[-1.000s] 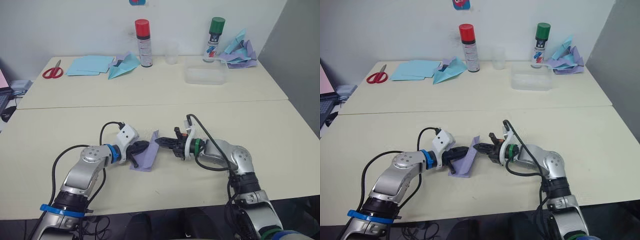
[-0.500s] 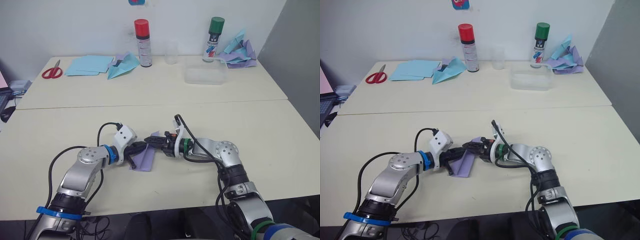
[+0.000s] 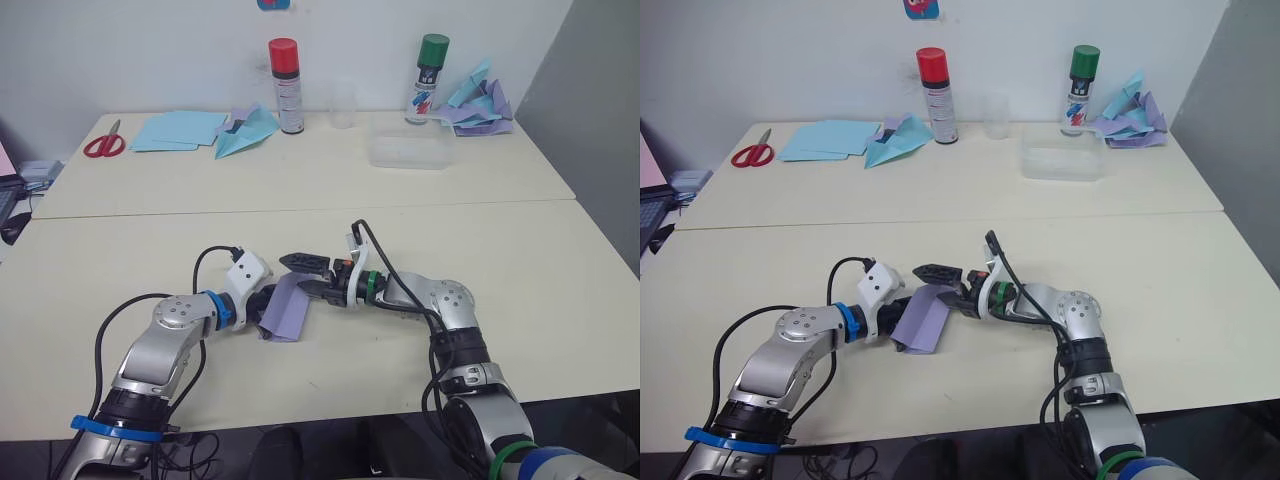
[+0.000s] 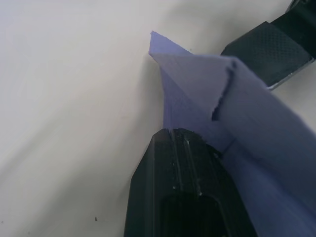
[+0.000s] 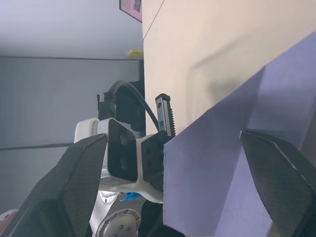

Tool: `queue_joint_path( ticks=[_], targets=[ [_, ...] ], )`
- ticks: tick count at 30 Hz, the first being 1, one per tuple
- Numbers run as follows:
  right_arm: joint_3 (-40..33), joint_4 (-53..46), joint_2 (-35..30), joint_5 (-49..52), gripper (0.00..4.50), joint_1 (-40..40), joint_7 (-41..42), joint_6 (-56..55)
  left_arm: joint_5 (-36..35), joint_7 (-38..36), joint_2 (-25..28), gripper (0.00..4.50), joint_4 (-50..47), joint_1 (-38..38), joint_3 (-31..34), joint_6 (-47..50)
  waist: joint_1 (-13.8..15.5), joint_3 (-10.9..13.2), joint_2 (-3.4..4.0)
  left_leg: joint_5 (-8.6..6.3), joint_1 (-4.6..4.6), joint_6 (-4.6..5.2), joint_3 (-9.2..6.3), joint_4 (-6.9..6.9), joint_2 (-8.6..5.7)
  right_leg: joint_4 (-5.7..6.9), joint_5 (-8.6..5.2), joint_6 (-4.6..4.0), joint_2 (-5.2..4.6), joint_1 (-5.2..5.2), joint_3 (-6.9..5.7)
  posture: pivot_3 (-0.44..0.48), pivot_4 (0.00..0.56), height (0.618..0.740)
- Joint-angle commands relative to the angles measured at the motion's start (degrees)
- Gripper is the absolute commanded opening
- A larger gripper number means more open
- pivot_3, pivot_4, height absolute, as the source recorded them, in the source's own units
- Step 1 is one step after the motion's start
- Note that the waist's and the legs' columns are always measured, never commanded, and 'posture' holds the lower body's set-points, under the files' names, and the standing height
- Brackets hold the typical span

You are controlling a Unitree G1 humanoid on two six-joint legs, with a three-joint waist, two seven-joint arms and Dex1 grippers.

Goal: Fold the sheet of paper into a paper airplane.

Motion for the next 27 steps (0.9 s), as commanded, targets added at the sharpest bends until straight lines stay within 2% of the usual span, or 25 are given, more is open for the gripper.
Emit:
queue_joint_path(
  ticks=[1, 7, 11, 14, 22, 27],
  targets=[
    [-1.08, -1.17, 0.97, -0.99, 3.85, -0.43, 0.19, 0.93, 1.68, 0.06, 0.95, 0.00, 1.86, 2.26, -1.71, 2.36, 0.00, 0.00, 0.00, 0.00, 0.00, 0.00, -0.01, 0.00, 0.00, 0.00, 0.00, 0.00, 0.00, 0.00, 0.00, 0.000, 0.150, 0.740],
    [-0.52, -1.94, -0.21, -5.93, 1.62, -0.19, 1.56, 2.70, 1.45, 0.14, 1.01, 0.00, 1.41, 2.76, -1.39, 2.64, 0.00, 0.00, 0.00, 0.00, 0.00, 0.00, 0.01, 0.00, -0.02, 0.00, 0.00, 0.00, -0.01, 0.00, 0.01, 0.000, 0.150, 0.740],
    [2.10, -3.64, -2.70, -12.01, 0.14, -0.79, 6.26, 3.41, 0.99, 0.04, 1.22, 0.00, 0.90, 3.49, -0.63, 3.02, 0.00, 0.00, 0.00, 0.00, 0.00, 0.00, 0.01, 0.00, -0.02, 0.00, 0.00, 0.00, -0.01, 0.00, 0.01, 0.000, 0.150, 0.740],
    [5.64, -5.02, -4.97, -18.02, 0.02, -1.00, 10.91, 2.72, 0.80, -0.02, 1.51, 0.00, 1.01, 3.82, 0.04, 3.13, 0.00, -0.01, 0.01, 0.00, 0.01, 0.00, 0.01, 0.00, -0.02, 0.00, 0.00, 0.00, 0.00, -0.01, 0.01, 0.000, 0.150, 0.740],
    [9.87, -5.56, -4.38, -29.26, 0.02, -1.29, 18.24, -0.97, -0.25, 0.15, 2.05, 0.00, 0.68, 4.65, 1.81, 4.12, -0.04, -0.09, -0.01, 0.00, 0.24, 0.00, 0.02, 0.01, 0.00, 0.05, 0.00, 0.00, 0.01, 0.15, 0.03, 0.000, 0.150, 0.740],
    [11.89, -5.91, -4.88, -35.37, 0.02, -1.05, 21.16, -2.43, -4.61, -0.77, 3.96, 0.00, -0.23, 4.73, 6.71, 7.67, -0.10, -0.09, -0.01, 0.00, 0.48, 0.00, 0.04, -0.01, 0.02, 0.05, 0.00, -0.01, 0.01, 0.35, 0.04, 0.000, 0.150, 0.740]
  ],
)
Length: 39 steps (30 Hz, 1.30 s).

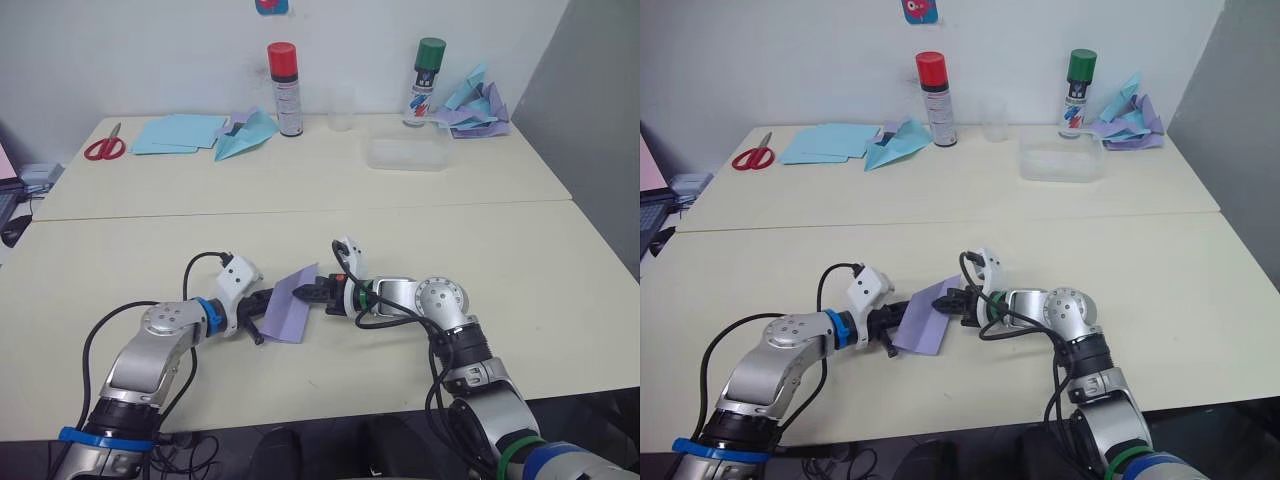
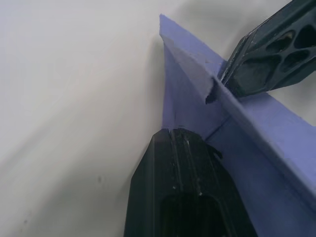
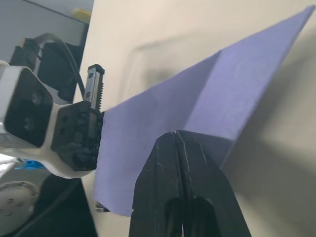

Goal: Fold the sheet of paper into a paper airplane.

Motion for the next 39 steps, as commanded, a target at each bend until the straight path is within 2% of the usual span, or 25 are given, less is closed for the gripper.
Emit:
queue_joint_path(
  ticks=[1, 10, 15, 20, 24, 29, 32, 39],
  targets=[
    [1.00, -0.28, -0.74, -4.76, 0.02, -0.20, 1.74, -1.27, -2.51, -0.63, 2.19, 0.00, 1.03, 1.32, 3.32, 4.83, 0.01, -0.01, -0.02, 0.00, 0.02, 0.00, -0.01, 0.00, 0.00, 0.01, 0.00, 0.00, 0.00, 0.02, -0.01, 0.000, 0.150, 0.740],
    [1.51, -1.07, -1.75, -9.76, 0.02, 0.20, 5.56, -0.11, -7.81, -2.92, 5.86, 0.00, 0.34, -1.45, 7.82, 9.03, 0.18, 0.02, -0.06, 0.00, 0.00, 0.00, -0.01, 0.03, -0.06, 0.00, 0.00, -0.01, -0.05, 0.03, -0.01, 0.000, 0.150, 0.740],
    [1.77, -0.90, -1.60, -12.45, 0.02, 0.38, 6.84, -0.58, -10.79, -2.41, 4.50, 0.00, -2.05, -4.91, 8.54, 10.93, 0.54, 0.00, -0.21, 0.00, -0.05, 0.00, -0.02, 0.08, -0.11, -0.02, 0.01, 0.00, -0.13, 0.04, -0.03, 0.000, 0.150, 0.740],
    [2.08, -0.28, -1.11, -15.15, 0.02, 0.33, 7.18, -1.31, -14.10, 0.13, 0.00, 0.00, -5.70, -9.66, 7.27, 12.93, 0.55, -0.03, -0.27, 0.00, -0.05, -0.01, -0.01, 0.11, -0.13, -0.04, 0.02, 0.03, -0.13, 0.08, -0.02, 0.000, 0.150, 0.740],
    [1.40, -0.04, -0.74, -15.85, 0.02, 0.13, 7.27, -1.18, -12.43, 1.83, -3.02, 0.00, -6.33, -10.66, 3.65, 12.52, 0.52, -0.04, -0.28, 0.00, -0.04, -0.01, -0.01, 0.11, -0.15, -0.05, 0.04, 0.05, -0.13, 0.11, -0.01, 0.000, 0.150, 0.740],
    [0.42, -0.50, -0.41, -15.96, 0.02, 0.03, 7.13, -0.49, -4.85, 2.21, -1.96, 0.00, -1.76, -9.66, -2.68, 7.72, 0.53, -0.03, -0.27, 0.00, -0.04, -0.01, -0.03, 0.12, -0.16, -0.05, 0.04, 0.05, -0.12, 0.11, -0.02, 0.000, 0.150, 0.740],
    [-0.09, -1.27, -0.34, -15.87, 0.02, 0.17, 7.04, 0.15, -1.49, 2.34, -1.32, 0.00, 2.44, -9.66, -4.13, 4.49, 0.61, -0.02, -0.27, 0.00, -0.04, -0.01, -0.04, 0.12, -0.16, -0.05, 0.03, 0.05, -0.12, 0.10, -0.02, 0.000, 0.150, 0.740],
    [0.68, -4.05, -0.99, -16.14, 0.02, 0.85, 8.36, 2.00, -0.14, -0.44, -2.66, 0.00, 6.78, -9.41, -5.28, 0.59, 1.26, -0.02, -0.27, 0.00, -0.13, -0.01, -0.02, 0.11, -0.17, -0.13, 0.03, 0.05, -0.15, 0.07, -0.03, 0.000, 0.150, 0.740]
  ],
)
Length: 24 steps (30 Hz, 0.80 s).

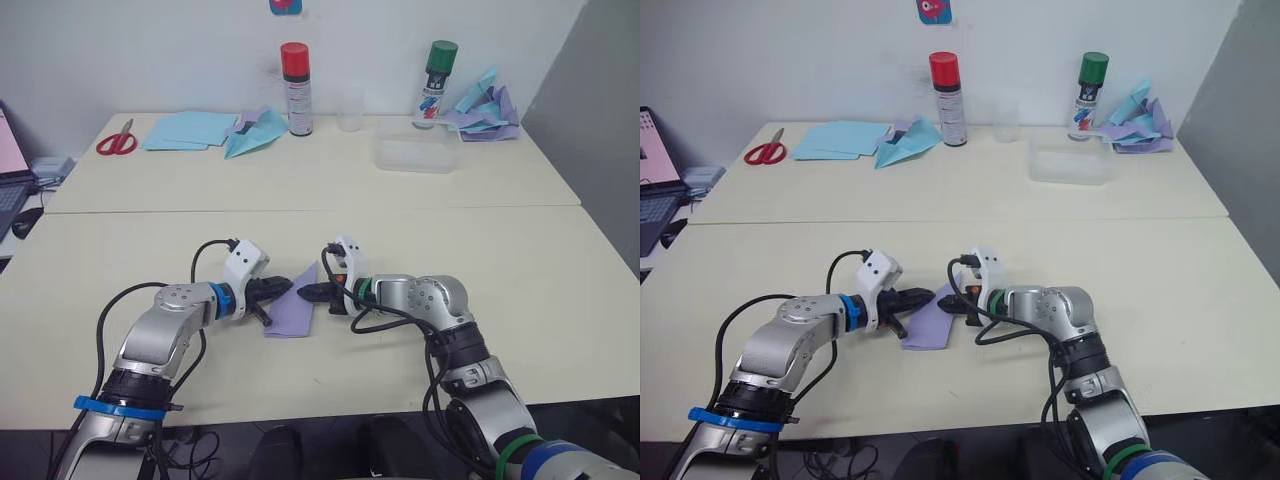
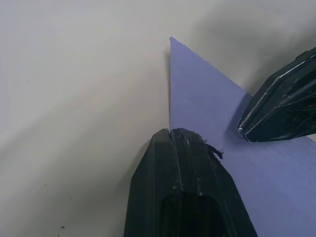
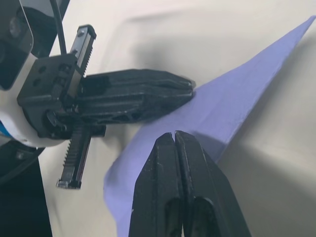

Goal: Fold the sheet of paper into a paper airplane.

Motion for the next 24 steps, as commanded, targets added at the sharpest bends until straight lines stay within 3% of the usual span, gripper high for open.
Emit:
queue_joint_path(
  ticks=[1, 12, 24],
  targets=[
    [-0.25, -0.33, -1.08, -1.86, 0.02, 0.95, 0.02, 0.62, 0.46, -1.72, -0.77, 0.00, 0.89, 0.20, -0.93, -2.14, 0.21, 0.00, 0.00, 0.00, 0.00, 0.00, 0.00, 0.00, 0.00, -0.01, 0.00, 0.00, 0.00, 0.00, 0.00, 0.000, 0.150, 0.740],
    [5.21, -3.71, -6.90, -6.07, 0.02, 3.95, 5.37, -3.91, 2.75, -3.99, -2.32, 0.00, 1.33, 1.31, -3.88, -5.82, 1.17, -0.02, -0.02, 0.00, -0.01, 0.00, 0.01, 0.03, -0.08, -0.05, 0.01, 0.01, -0.02, 0.04, -0.01, 0.000, 0.150, 0.740],
    [14.36, -9.33, -15.85, -13.58, 0.02, 10.25, 17.99, -20.16, 2.14, -4.82, -3.65, 0.00, -0.52, 2.01, -3.93, -7.57, 1.75, -0.02, -0.03, 0.00, -0.02, 0.00, -0.01, 0.02, -0.09, -0.23, 0.00, 0.02, -0.01, 0.11, -0.07, 0.000, 0.150, 0.740]
  ],
)
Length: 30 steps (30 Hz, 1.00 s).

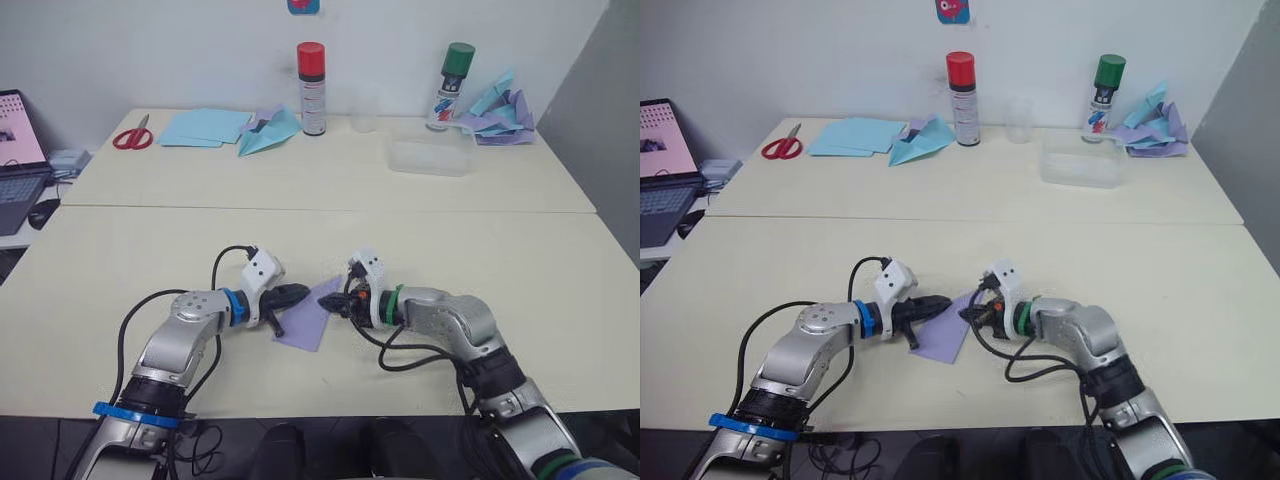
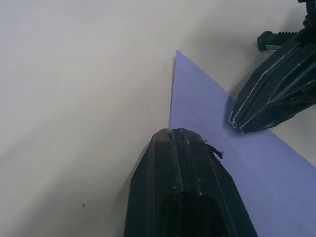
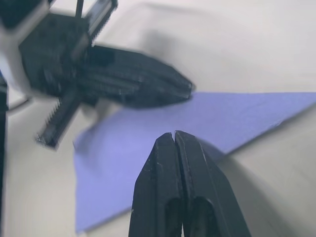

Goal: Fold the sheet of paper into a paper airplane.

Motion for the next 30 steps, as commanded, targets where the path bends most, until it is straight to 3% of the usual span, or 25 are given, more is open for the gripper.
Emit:
queue_joint_path(
  ticks=[1, 10, 15, 23, 30],
  targets=[
    [1.85, 1.21, -2.07, -4.38, 0.02, 1.41, 1.70, -4.18, 0.00, -1.37, -0.31, 0.00, -1.23, 0.19, -1.29, 0.78, 0.03, 0.00, 0.00, 0.00, 0.00, 0.00, 0.00, 0.00, 0.00, 0.00, 0.00, 0.00, 0.00, 0.00, -0.01, 0.000, 0.150, 0.740],
    [3.17, 5.11, -2.32, -9.20, 0.02, 0.78, 1.36, -6.25, -1.12, -2.19, -0.93, 0.00, -1.84, -0.74, -0.80, 2.89, 0.03, 0.00, 0.00, 0.00, 0.05, 0.00, -0.02, 0.03, 0.04, 0.10, 0.01, 0.00, 0.01, 0.00, 0.00, 0.000, 0.150, 0.740],
    [3.19, 4.02, -2.81, -9.46, 0.02, 1.57, 2.30, -6.80, 1.92, -1.85, -0.43, 0.00, 1.19, 0.51, -2.36, 1.05, 0.12, -0.01, 0.01, 0.00, 0.11, 0.00, -0.01, 0.04, 0.05, 0.20, 0.01, -0.01, 0.01, 0.03, 0.00, 0.000, 0.150, 0.740],
    [1.95, 3.10, -1.62, -11.05, 0.02, 2.16, 3.53, -15.68, 2.15, -2.05, -1.19, 0.00, 3.18, 1.97, -2.93, -0.32, 0.22, -0.01, 0.02, 0.00, 0.14, 0.00, 0.02, 0.05, 0.05, 0.19, 0.00, -0.01, 0.01, 0.05, 0.02, 0.000, 0.150, 0.740],
    [-2.86, 13.44, 0.82, -15.78, 0.02, 1.03, -6.31, -18.96, 4.55, -2.51, -0.46, 0.00, 3.75, 1.83, -5.03, -1.62, 0.22, -0.04, 0.04, 0.00, 0.49, 0.00, 0.10, 0.04, 0.07, 0.29, -0.05, -0.14, -0.03, 0.24, 0.12, 0.000, 0.150, 0.740]
  ],
)
